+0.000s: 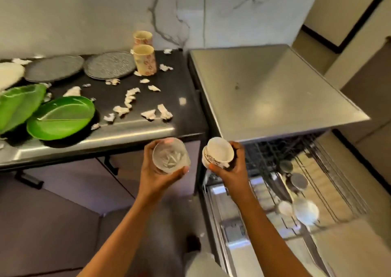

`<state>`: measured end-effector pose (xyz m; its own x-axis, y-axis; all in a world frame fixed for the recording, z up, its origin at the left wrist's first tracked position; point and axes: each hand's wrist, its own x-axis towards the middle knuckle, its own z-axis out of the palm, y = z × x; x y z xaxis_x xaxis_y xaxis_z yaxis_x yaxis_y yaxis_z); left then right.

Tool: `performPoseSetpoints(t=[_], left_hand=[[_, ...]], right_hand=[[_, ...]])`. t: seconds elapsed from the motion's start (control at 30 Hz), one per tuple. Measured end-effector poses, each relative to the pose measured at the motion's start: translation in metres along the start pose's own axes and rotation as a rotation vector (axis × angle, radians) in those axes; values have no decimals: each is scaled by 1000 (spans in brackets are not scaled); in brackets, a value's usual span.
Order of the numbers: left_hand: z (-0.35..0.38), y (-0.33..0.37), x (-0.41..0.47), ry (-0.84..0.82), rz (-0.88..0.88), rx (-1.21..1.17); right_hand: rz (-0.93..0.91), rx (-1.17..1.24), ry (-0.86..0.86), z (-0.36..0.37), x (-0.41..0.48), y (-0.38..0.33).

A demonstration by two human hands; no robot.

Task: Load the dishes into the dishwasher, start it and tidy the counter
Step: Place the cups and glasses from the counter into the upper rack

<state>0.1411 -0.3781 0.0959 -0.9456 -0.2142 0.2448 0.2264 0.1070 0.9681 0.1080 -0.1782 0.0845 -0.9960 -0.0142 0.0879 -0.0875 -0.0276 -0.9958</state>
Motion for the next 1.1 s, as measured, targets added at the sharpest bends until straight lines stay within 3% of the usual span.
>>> performPoseSetpoints(t=[0.2,0.4,0.57,0.67,0.77,0.93,1.1], left_hand=[[56,-25,-49,-117,-180,-85],[116,-44,-80,-193,-328,-140],[160,-59,-95,-187,-421,-128],[189,-65,-98,-137,-457,-93],[213,-70,-97,-85,-477,-76],[258,-86,-111,102,-536,-89],[294,-100,-118,258,-596,-125]], right_hand=[[163,9,180,-69,-53,22],[468,162,264,-117,-78,59],[717,208,408,-177,-56,74],[767,64,413,-232,-23,75],[722,-351,222,-281,18,89],[596,-1157,-301,-314,74,126],[531,-1330,-560,-306,94,153]])
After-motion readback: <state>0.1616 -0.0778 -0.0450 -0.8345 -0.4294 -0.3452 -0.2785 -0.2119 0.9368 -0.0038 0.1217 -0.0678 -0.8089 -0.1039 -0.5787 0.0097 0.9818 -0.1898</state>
